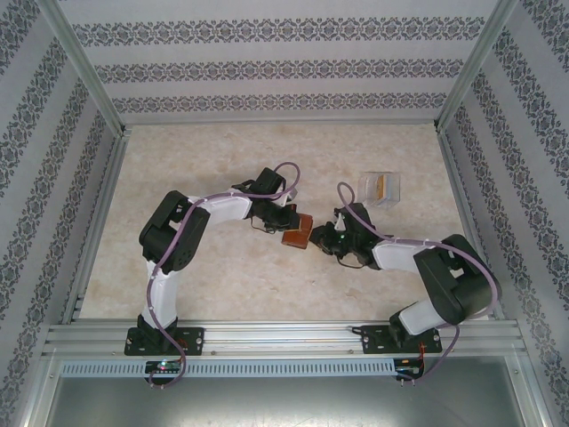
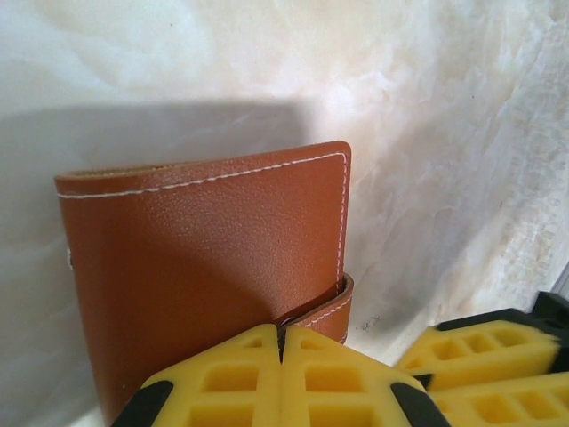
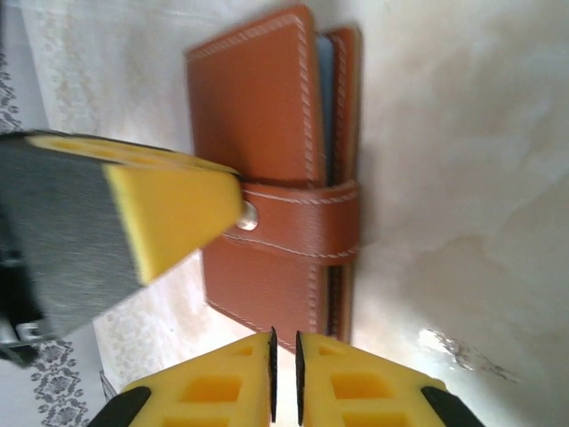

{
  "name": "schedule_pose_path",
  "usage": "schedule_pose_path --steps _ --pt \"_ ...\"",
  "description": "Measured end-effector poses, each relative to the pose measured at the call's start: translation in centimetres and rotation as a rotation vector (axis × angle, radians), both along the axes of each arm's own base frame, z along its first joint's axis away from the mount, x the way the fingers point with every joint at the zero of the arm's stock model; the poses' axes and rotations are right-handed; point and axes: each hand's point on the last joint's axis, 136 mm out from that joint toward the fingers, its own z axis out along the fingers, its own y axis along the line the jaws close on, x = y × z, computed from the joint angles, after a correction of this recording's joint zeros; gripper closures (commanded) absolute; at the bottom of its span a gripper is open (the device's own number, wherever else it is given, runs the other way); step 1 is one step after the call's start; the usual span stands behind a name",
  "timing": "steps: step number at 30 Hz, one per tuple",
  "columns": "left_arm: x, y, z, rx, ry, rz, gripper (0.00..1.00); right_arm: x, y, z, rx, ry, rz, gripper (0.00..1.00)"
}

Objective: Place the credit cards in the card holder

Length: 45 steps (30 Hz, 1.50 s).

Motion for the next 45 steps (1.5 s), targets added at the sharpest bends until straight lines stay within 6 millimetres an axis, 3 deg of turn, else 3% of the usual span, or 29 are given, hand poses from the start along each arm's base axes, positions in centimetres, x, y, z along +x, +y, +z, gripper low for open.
schedule_pose_path --steps 5,11,20,24,45 --pt "0.1 0.0 0.0 -0.002 0.002 0.000 1.00 1.5 0.3 2.2 -0.006 -0.060 0.003 0.79" --pt "0.1 0.0 0.1 -0.014 0.008 -0.002 1.00 2.4 0.6 2.8 -0.014 -0.077 0.000 0.82" --pt "1.2 0.2 0.2 -0.022 0.005 0.012 1.00 0.4 3.2 0.0 -0.087 -0.043 0.095 0.87" --pt "1.2 0.2 0.3 -0.028 0.007 0.011 1.00 0.2 3.0 -2.4 -0.128 0.000 0.091 0.89" --pt "2.7 0.8 0.9 -0.015 -0.040 0.020 1.00 1.2 2.7 -2.4 -0.105 -0.038 0.069 0.94"
